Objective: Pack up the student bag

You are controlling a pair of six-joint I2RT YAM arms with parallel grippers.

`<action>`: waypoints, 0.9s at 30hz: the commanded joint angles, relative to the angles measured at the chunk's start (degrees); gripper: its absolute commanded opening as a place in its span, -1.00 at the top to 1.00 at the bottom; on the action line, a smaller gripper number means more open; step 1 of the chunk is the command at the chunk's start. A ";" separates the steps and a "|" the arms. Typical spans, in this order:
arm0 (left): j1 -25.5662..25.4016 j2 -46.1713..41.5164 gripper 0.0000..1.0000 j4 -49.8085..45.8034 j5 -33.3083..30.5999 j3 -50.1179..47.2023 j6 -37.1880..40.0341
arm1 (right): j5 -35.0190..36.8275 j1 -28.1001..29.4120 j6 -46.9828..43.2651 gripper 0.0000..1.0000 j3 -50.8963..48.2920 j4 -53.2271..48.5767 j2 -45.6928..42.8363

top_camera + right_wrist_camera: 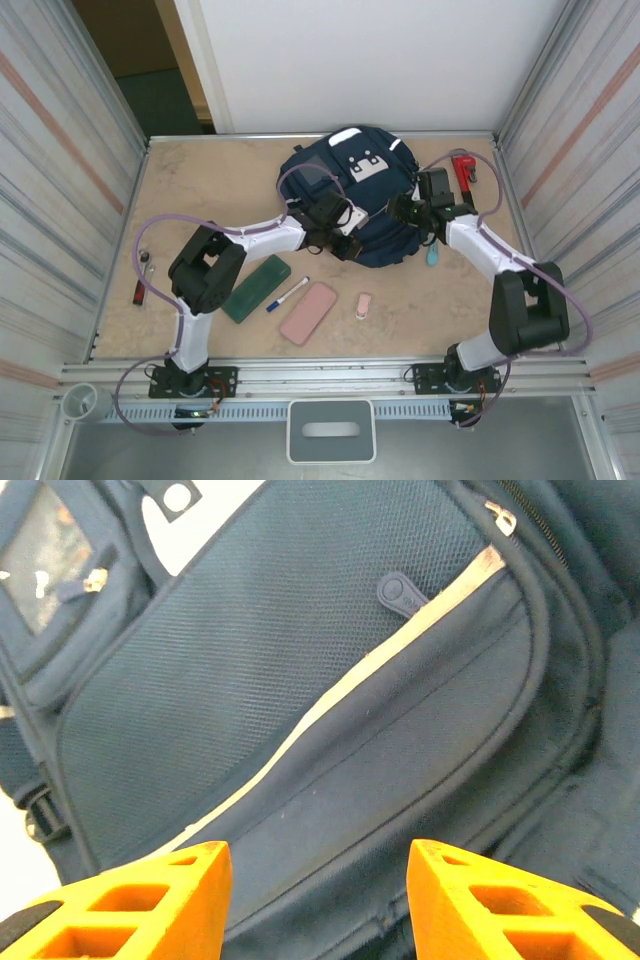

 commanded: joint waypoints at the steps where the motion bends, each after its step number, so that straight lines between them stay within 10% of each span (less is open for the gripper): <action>1: 0.09 -2.47 0.49 -0.38 -0.20 -0.79 -0.10 | -0.91 0.04 3.52 0.06 2.95 -3.57 5.02; 27: -0.12 -1.60 0.49 0.16 0.68 -0.40 0.05 | -2.14 -3.72 17.79 0.02 -5.39 7.38 8.94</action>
